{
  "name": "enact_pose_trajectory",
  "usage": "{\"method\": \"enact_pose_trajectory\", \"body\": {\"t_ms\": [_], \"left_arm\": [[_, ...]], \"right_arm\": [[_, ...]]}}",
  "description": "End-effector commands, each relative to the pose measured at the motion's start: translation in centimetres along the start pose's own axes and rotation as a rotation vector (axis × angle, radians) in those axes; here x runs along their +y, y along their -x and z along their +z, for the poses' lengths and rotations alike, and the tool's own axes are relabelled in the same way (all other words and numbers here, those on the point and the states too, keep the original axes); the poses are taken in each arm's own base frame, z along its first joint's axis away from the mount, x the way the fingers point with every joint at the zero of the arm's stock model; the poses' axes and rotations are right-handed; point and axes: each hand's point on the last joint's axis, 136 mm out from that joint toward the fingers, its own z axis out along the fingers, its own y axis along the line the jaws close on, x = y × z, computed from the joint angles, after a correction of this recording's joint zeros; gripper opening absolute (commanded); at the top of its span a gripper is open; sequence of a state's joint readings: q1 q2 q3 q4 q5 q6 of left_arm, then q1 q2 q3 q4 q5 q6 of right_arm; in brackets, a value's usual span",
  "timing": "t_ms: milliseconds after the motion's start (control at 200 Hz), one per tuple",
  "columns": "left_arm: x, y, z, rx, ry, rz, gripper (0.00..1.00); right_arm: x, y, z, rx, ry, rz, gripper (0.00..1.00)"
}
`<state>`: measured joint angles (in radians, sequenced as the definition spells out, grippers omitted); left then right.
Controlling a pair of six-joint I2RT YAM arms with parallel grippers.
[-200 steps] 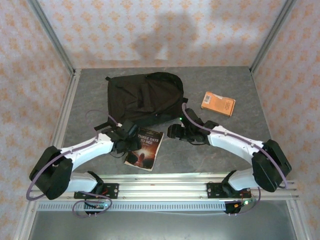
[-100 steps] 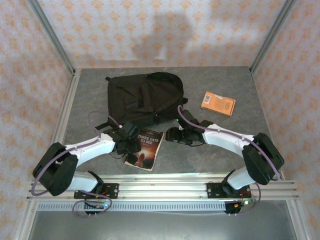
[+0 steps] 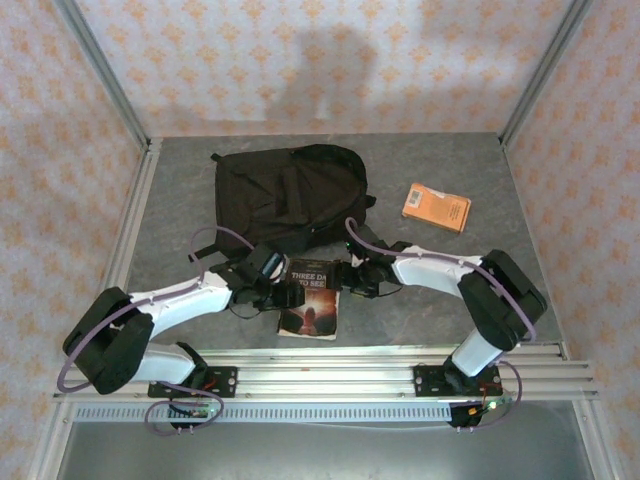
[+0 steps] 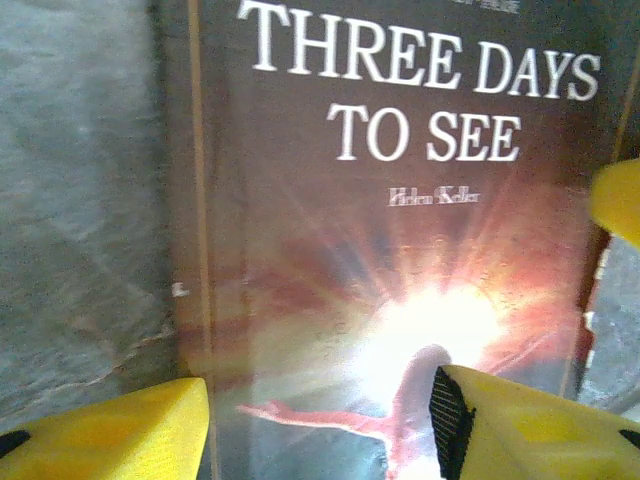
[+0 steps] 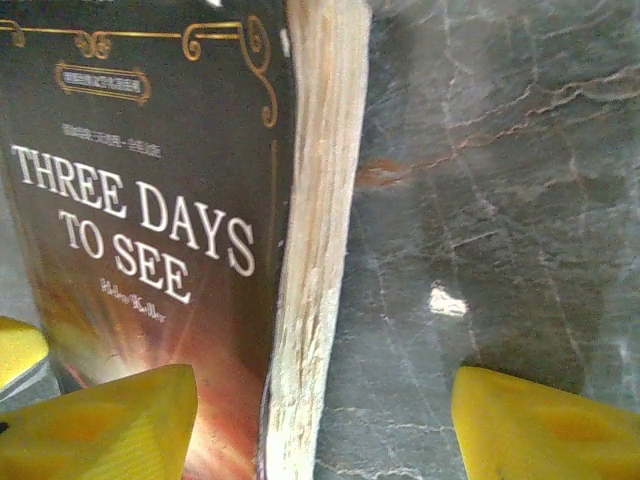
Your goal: Pack books, pencil case, and school supplies into a backpack
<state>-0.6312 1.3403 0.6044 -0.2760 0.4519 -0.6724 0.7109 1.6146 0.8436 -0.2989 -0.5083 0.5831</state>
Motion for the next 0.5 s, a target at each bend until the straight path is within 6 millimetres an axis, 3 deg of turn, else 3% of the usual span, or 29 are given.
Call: {"method": "enact_pose_trajectory", "body": {"t_ms": [0,180,315,495], "left_arm": [[-1.4,-0.5,0.8,0.032,-0.061,0.033,0.61],[-2.6,-1.0,1.6,0.067,-0.073,0.072,0.58],[-2.6,-1.0,1.8,0.071,-0.069,0.074,0.56],[-2.4,-1.0,1.8,0.071,-0.063,0.075,0.55]], "right_arm": [[2.0,-0.1,0.7,0.047,0.087,0.025,0.68],[2.8,-0.6,2.8,0.121,0.158,0.095,0.65],[4.1,-0.2,2.7,0.116,0.217,0.114,0.5],[4.5,-0.1,1.2,0.096,0.206,0.07,0.3]]}}
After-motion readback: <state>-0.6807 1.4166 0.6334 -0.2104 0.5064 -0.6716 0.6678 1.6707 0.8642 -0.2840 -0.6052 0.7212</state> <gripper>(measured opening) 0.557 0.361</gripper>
